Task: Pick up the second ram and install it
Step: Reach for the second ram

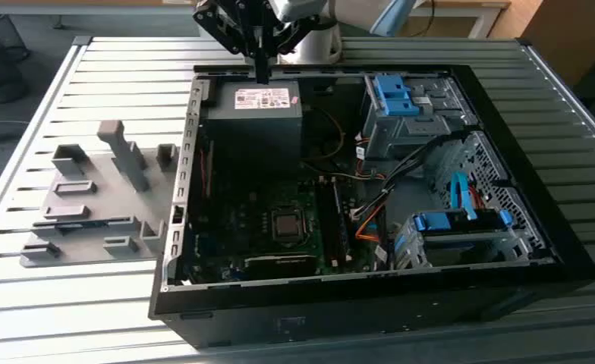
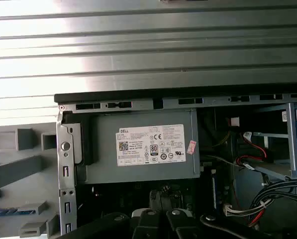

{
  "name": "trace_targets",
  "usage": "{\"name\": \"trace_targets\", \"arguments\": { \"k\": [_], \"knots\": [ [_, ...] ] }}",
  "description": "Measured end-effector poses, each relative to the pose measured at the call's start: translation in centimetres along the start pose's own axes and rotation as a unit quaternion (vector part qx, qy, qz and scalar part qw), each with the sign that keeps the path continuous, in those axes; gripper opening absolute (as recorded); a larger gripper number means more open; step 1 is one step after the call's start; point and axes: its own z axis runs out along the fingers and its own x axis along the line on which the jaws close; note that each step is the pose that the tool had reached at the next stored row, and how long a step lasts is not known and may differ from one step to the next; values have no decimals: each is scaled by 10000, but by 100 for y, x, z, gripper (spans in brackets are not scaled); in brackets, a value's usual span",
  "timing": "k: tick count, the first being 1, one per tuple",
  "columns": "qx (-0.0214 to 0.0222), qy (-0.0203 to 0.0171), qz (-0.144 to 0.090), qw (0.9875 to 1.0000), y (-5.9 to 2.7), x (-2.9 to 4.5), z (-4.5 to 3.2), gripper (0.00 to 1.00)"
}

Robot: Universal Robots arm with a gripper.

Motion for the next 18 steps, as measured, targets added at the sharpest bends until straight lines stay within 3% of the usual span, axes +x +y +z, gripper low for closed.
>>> {"name": "trace_targets", "arguments": {
  "k": [18],
  "knots": [
    [0, 0, 0, 10000, -5, 68, -2, 10]
  ]
}}
